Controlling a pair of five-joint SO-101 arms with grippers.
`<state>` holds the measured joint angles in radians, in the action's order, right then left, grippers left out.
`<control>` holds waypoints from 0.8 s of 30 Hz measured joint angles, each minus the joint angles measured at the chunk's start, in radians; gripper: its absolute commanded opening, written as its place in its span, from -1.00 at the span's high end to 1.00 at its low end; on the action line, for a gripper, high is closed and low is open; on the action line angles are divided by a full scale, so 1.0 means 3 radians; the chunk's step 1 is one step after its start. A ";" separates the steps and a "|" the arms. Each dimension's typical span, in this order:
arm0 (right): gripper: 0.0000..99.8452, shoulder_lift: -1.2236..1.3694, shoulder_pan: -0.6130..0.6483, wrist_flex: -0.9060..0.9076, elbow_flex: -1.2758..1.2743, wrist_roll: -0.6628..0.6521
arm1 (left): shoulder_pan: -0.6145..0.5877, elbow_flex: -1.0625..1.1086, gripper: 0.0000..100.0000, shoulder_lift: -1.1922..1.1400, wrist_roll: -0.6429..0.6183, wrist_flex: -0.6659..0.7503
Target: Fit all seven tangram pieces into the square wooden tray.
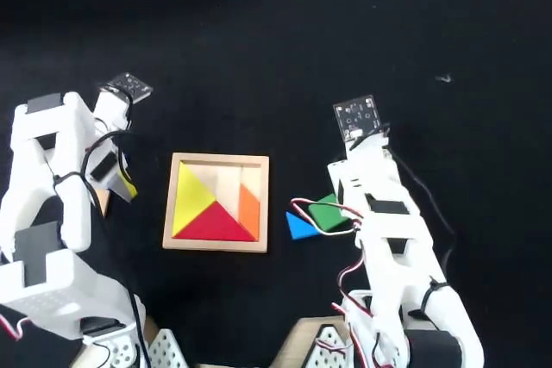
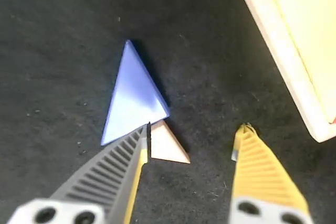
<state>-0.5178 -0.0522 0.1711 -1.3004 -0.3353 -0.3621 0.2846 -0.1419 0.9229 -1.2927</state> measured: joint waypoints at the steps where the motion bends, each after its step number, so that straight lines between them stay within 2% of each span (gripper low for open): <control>1: 0.97 0.0000 0.0000 0.0000 0.0000 0.0000 | 0.0000 0.0000 0.47 -0.0031 0.0005 0.0015; 12: 0.97 0.0000 0.0000 0.0000 0.0000 0.0000 | 0.0000 0.0000 0.46 -0.0123 0.0031 0.0015; 18: 0.97 0.0000 0.0000 0.0000 0.0000 0.0000 | 0.0000 0.0000 0.46 -0.0133 0.0281 0.0015; 24: 0.97 0.0000 0.0000 0.0000 0.0000 0.0000 | 0.0051 0.0000 0.46 -0.0240 0.0302 0.0113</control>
<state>-0.5178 -0.0522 0.1711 -1.3004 -0.3353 -0.3468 0.2846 -0.2140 1.0134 -1.2589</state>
